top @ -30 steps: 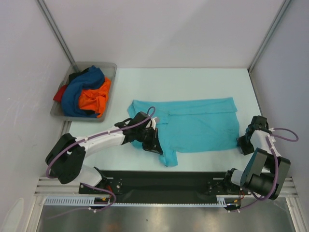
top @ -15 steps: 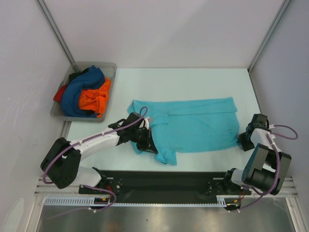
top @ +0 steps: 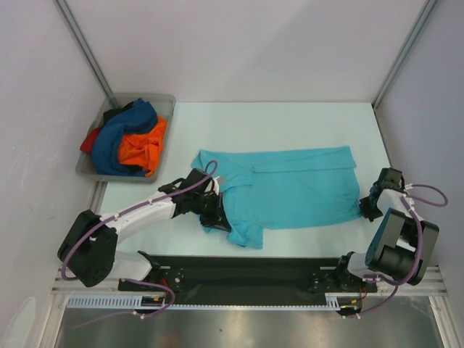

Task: Fold and stack the t-shirts
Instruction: Fold the tshirt

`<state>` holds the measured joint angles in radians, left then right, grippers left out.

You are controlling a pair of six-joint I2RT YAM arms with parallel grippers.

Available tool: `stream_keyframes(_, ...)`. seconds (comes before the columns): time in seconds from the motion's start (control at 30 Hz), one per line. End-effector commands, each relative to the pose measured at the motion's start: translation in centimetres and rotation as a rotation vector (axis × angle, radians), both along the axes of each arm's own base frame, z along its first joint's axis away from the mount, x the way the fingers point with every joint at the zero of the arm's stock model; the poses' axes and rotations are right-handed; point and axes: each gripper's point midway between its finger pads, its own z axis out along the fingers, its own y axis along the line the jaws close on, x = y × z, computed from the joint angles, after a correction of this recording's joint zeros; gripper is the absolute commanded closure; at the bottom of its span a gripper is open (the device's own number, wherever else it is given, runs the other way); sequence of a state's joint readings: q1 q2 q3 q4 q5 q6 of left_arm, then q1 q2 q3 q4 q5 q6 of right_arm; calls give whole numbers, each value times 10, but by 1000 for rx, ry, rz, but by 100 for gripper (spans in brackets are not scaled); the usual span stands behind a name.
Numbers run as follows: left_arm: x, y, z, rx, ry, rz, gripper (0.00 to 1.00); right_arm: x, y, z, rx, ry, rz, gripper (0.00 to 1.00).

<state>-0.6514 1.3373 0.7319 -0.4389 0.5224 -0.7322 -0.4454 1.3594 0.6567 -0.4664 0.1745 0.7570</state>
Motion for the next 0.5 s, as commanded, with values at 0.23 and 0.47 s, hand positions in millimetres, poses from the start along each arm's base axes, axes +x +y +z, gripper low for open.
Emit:
stream_keyframes(0.23, 1, 10, 14, -5, -48, 53, 100, -35, -4, 26, -72, 97, 17, 100)
stream_keyframes(0.47, -1, 15, 23, -23, -78, 89, 100, -33, -1, 37, -70, 65, 37, 100)
